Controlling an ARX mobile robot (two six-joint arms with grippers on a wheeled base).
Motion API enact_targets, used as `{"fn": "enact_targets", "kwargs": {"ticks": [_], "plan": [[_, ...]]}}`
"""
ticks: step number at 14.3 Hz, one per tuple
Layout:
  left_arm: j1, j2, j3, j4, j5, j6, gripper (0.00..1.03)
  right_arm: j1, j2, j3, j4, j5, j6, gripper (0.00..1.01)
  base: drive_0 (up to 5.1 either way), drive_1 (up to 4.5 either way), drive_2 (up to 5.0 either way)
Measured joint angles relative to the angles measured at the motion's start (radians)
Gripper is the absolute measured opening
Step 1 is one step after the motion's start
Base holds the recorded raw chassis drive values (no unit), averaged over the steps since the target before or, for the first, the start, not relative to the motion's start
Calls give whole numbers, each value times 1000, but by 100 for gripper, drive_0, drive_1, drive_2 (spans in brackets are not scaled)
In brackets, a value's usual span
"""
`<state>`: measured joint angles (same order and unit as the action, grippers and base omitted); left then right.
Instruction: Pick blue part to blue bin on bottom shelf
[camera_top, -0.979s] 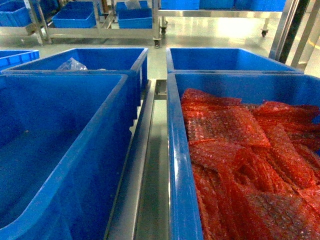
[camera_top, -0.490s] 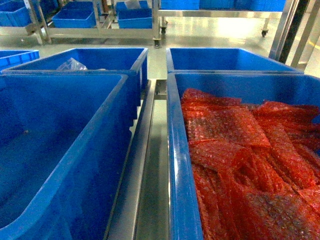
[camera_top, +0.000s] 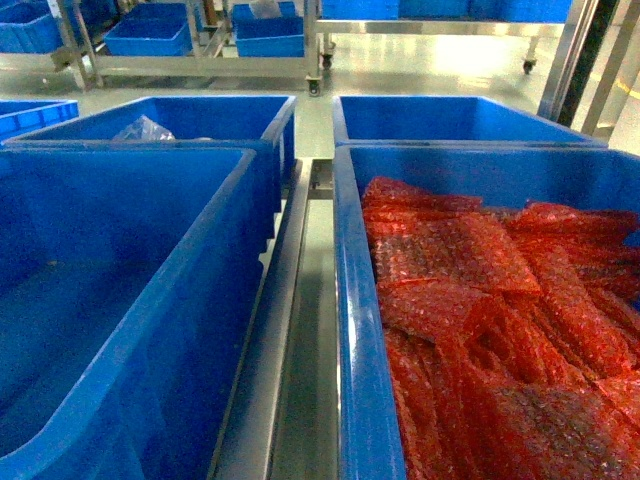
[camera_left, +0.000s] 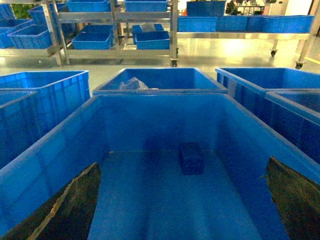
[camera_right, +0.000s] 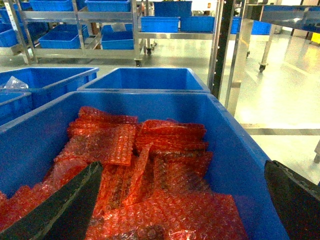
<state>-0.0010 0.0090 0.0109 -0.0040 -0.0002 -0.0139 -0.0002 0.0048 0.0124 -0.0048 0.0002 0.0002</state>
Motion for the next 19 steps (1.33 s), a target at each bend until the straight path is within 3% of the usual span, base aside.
{"fn": "enact_targets", "kwargs": {"ticks": [19], "plan": [[0, 0, 0, 0, 0, 0, 98, 0, 0, 0, 0, 0, 0, 98, 0, 0, 0]]}}
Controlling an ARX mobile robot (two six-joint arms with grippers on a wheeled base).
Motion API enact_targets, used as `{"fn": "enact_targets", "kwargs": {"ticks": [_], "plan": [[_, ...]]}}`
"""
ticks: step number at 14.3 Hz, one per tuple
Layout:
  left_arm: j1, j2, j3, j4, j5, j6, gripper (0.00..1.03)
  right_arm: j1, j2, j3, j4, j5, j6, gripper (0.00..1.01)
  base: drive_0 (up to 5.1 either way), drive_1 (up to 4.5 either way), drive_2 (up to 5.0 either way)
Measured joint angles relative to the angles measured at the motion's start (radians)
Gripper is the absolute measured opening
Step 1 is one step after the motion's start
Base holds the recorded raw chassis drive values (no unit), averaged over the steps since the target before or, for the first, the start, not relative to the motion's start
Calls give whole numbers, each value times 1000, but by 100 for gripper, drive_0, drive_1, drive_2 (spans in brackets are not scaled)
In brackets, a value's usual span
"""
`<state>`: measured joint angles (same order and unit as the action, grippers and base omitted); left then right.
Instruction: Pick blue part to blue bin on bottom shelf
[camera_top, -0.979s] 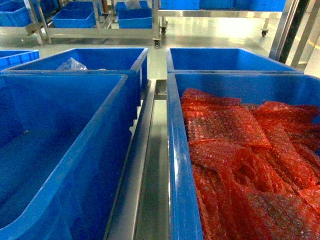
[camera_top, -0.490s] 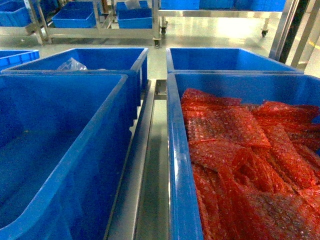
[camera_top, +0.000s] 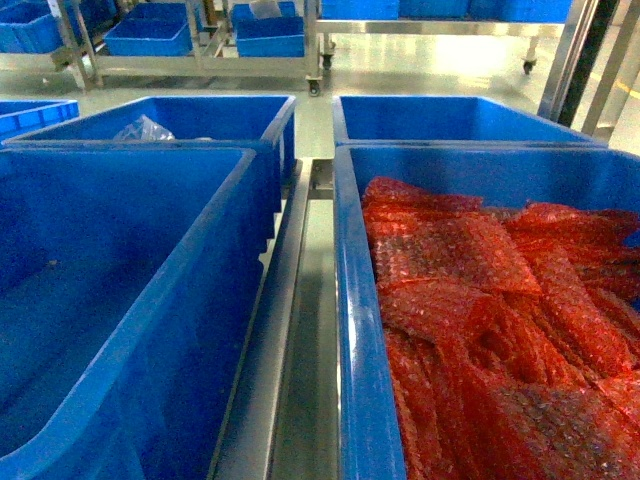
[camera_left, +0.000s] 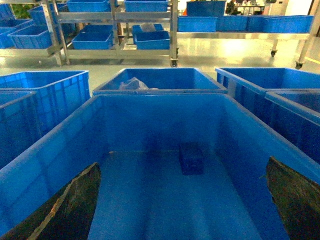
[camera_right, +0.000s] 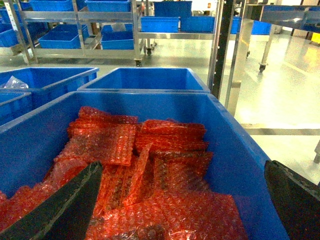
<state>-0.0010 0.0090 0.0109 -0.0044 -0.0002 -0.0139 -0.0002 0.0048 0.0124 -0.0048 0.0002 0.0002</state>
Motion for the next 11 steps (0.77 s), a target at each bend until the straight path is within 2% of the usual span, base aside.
{"fn": "enact_targets", "kwargs": {"ticks": [11], "plan": [[0, 0, 0, 0, 0, 0, 98, 0, 0, 0, 0, 0, 0, 98, 0, 0, 0]]}}
